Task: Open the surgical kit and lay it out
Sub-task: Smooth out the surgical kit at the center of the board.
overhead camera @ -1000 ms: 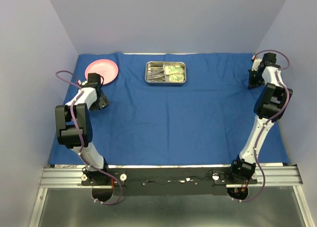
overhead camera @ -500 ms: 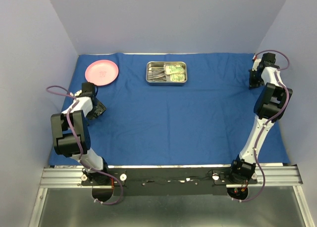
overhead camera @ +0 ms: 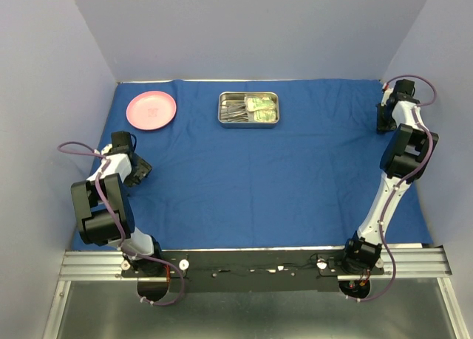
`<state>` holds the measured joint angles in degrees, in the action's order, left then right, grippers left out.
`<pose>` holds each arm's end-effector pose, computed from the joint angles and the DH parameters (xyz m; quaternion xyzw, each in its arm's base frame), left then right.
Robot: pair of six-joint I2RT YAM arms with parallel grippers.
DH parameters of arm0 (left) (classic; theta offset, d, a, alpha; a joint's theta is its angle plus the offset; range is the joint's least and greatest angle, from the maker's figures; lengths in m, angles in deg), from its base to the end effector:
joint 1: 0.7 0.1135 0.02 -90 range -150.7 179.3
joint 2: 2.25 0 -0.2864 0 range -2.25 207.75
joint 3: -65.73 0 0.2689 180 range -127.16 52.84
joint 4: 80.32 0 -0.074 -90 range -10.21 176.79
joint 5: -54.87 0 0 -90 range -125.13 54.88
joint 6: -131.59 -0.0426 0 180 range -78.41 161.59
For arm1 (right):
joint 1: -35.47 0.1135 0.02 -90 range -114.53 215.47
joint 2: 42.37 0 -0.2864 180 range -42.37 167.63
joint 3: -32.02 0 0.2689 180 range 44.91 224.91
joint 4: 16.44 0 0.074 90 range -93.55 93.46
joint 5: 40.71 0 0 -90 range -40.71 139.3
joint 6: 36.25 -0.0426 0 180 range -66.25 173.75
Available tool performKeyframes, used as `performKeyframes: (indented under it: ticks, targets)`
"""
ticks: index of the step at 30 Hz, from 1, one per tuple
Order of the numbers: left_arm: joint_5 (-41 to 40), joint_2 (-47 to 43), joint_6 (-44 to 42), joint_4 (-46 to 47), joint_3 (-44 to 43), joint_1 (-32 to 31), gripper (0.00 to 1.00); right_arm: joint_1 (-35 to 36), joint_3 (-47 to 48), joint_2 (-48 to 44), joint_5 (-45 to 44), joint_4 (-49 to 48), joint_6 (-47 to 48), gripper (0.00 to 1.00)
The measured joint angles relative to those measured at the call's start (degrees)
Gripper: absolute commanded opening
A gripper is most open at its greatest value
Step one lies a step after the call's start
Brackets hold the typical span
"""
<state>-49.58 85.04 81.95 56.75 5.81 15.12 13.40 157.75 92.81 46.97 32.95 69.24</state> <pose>0.2704 0.0877 0.1675 -0.4792 0.8522 0.0850 0.1922 0.5079 -0.2078 0.1715 0.0607 0.9612 -0.1049 0.2480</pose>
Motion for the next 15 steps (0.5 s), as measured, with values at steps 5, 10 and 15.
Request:
performKeyframes:
  ticks: [5,10,15]
  targets:
    - [-0.1,-1.4,1.0,-4.3,-0.3,0.6,0.99,-0.1,-0.5,-0.8,0.0,0.1,-1.2,0.68]
    - [-0.2,-3.6,1.3,-10.6,-4.9,0.5,0.99,1.6,-1.0,-3.8,0.1,0.2,-4.5,0.8]
    - [1.0,-3.4,0.3,-8.2,-14.0,-3.0,0.99,7.3,-6.2,-12.4,2.3,-1.8,-12.5,0.88]
